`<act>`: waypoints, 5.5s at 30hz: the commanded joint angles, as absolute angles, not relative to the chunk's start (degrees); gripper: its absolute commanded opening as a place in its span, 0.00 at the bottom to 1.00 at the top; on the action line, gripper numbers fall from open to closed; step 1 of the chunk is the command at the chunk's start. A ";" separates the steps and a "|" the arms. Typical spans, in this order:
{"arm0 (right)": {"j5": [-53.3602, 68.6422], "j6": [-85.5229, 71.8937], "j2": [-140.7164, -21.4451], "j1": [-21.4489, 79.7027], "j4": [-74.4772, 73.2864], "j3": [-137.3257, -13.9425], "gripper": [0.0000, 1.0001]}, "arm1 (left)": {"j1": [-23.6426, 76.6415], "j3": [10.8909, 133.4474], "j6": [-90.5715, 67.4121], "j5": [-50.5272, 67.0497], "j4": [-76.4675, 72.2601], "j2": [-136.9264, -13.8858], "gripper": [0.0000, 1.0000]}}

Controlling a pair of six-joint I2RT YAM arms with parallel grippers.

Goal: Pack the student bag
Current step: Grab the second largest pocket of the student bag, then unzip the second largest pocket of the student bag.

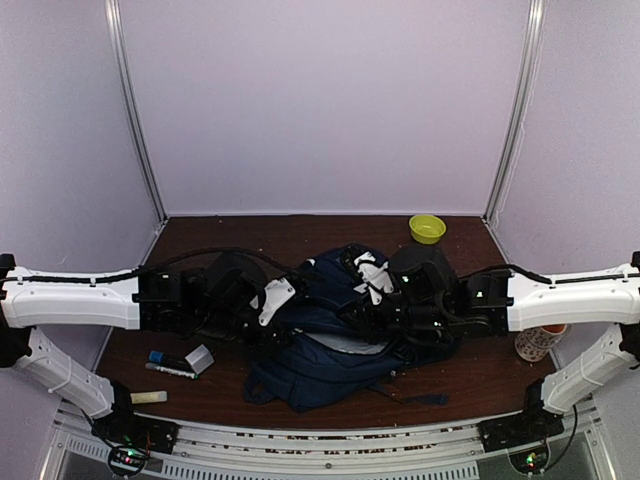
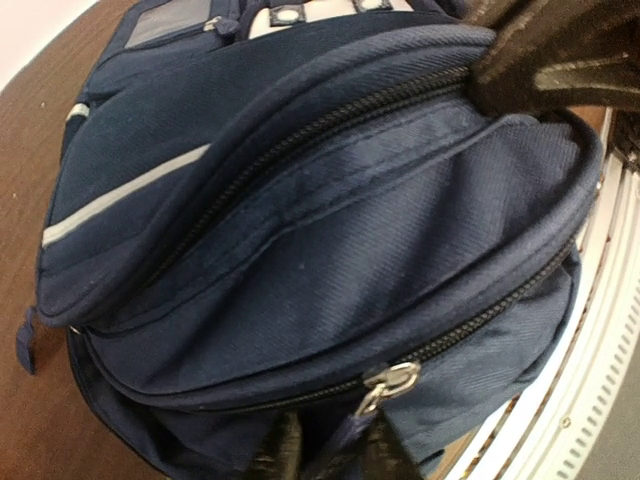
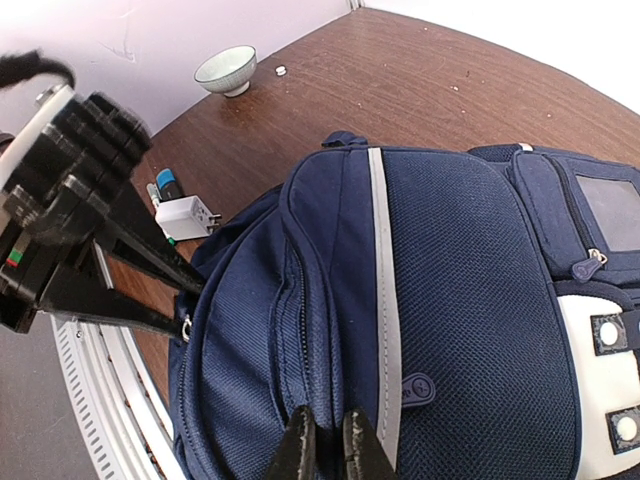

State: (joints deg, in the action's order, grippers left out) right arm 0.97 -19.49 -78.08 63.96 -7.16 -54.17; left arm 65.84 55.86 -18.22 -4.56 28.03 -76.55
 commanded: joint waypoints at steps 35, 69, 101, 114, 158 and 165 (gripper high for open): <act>-1.84 -17.61 -66.88 64.69 0.52 -42.58 0.00 | 64.94 56.87 -15.13 -8.80 29.42 -72.68 0.00; 5.49 -16.47 -59.57 64.72 2.31 -38.52 0.00 | 57.74 49.82 -17.17 -9.70 29.80 -70.14 0.00; 14.17 -16.53 -55.55 64.24 1.99 -39.88 0.00 | 54.85 38.96 -24.46 -13.31 28.48 -60.68 0.00; 24.17 -18.22 -52.03 62.54 7.37 -38.33 0.00 | 54.84 37.25 -23.67 -11.28 24.41 -62.12 0.00; 0.60 -16.73 -63.11 62.25 7.55 -40.01 0.00 | 49.23 47.13 -40.40 -16.61 54.11 -69.49 0.98; -0.81 -13.72 -63.29 61.91 7.49 -40.02 0.00 | 45.35 43.67 -37.64 -12.47 47.10 -70.78 0.97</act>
